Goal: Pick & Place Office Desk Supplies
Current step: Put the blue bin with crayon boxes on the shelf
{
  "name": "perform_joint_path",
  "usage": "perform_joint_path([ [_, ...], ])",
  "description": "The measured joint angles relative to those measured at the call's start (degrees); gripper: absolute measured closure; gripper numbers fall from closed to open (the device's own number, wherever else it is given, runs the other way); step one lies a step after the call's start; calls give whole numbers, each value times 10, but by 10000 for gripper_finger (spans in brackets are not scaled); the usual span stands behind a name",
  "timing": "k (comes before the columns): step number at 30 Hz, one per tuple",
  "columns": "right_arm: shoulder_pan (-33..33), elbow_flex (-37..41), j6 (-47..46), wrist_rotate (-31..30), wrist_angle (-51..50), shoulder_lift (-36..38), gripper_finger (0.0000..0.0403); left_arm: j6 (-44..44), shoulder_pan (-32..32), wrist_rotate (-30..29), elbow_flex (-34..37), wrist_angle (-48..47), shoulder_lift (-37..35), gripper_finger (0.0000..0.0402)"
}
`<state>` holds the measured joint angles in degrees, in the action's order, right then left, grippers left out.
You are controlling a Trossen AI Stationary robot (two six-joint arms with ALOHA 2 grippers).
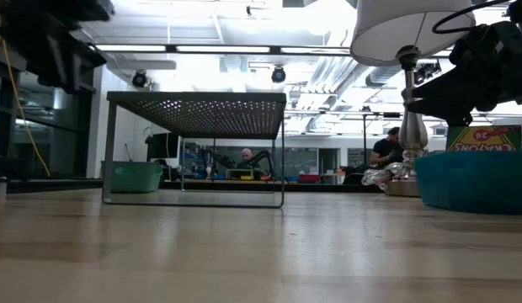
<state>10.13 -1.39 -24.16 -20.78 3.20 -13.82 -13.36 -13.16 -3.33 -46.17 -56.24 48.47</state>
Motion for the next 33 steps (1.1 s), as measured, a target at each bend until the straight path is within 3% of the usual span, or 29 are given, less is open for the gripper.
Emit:
perform_joint_path([
  [10,0,0,0,0,0,0,250,1,-128,-3,0,33,1,319],
  [33,0,0,0,0,0,0,250,-2,-137,-6,0,39,1,319],
])
